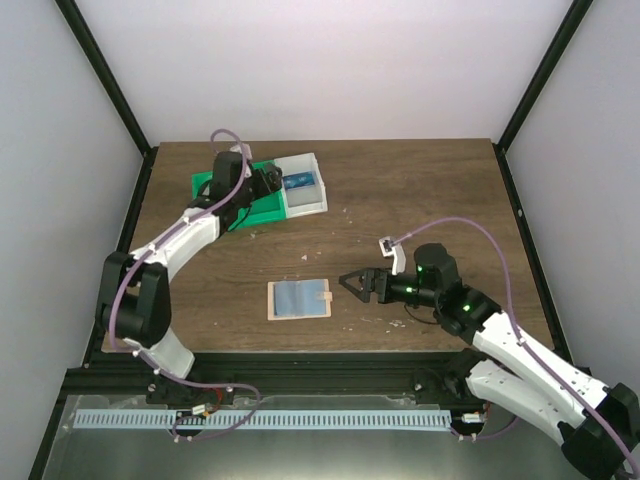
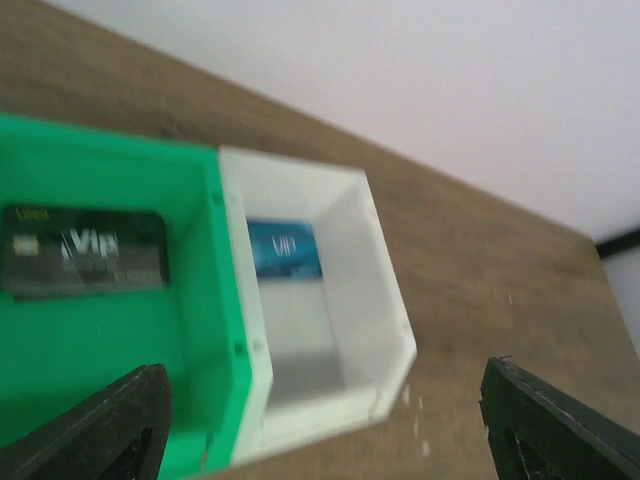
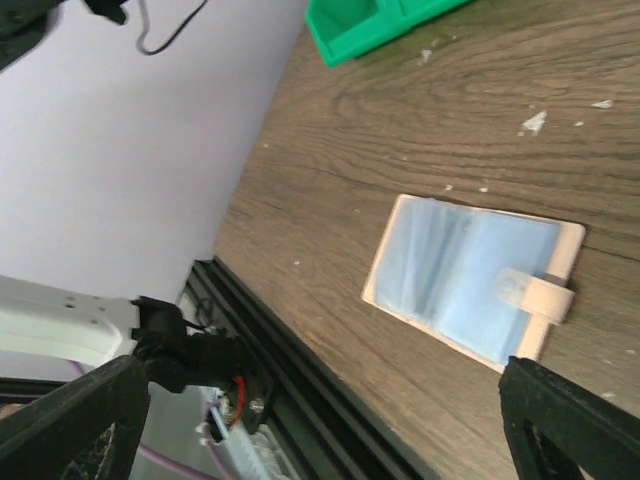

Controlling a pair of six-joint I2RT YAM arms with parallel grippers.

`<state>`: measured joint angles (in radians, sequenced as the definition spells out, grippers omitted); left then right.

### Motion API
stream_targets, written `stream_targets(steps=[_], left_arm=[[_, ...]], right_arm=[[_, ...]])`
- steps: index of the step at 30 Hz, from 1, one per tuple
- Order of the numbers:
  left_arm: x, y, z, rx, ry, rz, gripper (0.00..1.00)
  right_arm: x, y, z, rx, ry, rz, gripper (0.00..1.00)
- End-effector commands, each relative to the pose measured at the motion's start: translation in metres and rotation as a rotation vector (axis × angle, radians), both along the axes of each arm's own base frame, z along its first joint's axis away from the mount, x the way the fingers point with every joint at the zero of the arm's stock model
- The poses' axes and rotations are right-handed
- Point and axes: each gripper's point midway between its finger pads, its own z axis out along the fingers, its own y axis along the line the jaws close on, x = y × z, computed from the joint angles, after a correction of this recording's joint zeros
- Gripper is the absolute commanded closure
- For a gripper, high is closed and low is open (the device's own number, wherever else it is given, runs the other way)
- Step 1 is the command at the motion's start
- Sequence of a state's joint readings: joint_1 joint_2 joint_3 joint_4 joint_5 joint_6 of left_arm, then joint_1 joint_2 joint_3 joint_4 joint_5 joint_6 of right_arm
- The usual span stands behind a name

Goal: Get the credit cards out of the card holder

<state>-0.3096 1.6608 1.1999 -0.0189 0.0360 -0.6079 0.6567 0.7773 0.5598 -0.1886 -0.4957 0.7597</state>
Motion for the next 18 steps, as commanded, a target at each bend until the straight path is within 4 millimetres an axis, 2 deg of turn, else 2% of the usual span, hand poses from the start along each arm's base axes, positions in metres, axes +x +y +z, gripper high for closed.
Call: stream_targets(steps=[1, 3, 6, 8, 10, 14, 18], left_arm=[[-0.058, -0.024, -0.035, -0.001, 0.159, -0.240, 0.11], [-0.083, -0.033, -0.037, -0.042, 0.192, -0.325, 0.11], [-0.117, -0.042, -0.038, -0.073, 0.222, -0.420, 0.16], [-0.137, -0.043, -0.037, -0.090, 0.218, -0.454, 0.18], [-0.154, -0.041, -0.037, -0.110, 0.209, -0.473, 0.19], [-0.188, -0.040, -0.052, -0.181, 0.225, -0.503, 0.20], [-0.219, -0.050, -0.080, -0.320, 0.294, -0.565, 0.20]], right_arm=[[0.011, -0.009, -0.015, -0.079, -0.006, -0.061, 0.06], [0.016, -0.012, -0.024, -0.127, 0.001, -0.085, 0.14], [0.016, -0.010, -0.042, -0.170, 0.045, -0.065, 0.32], [0.014, -0.005, -0.050, -0.163, 0.078, -0.041, 0.47], [0.012, -0.003, -0.061, -0.149, 0.120, -0.039, 0.56], [0.012, 0.001, -0.076, -0.130, 0.179, -0.048, 0.67], [0.015, 0.007, -0.088, -0.143, 0.209, -0.049, 0.69]])
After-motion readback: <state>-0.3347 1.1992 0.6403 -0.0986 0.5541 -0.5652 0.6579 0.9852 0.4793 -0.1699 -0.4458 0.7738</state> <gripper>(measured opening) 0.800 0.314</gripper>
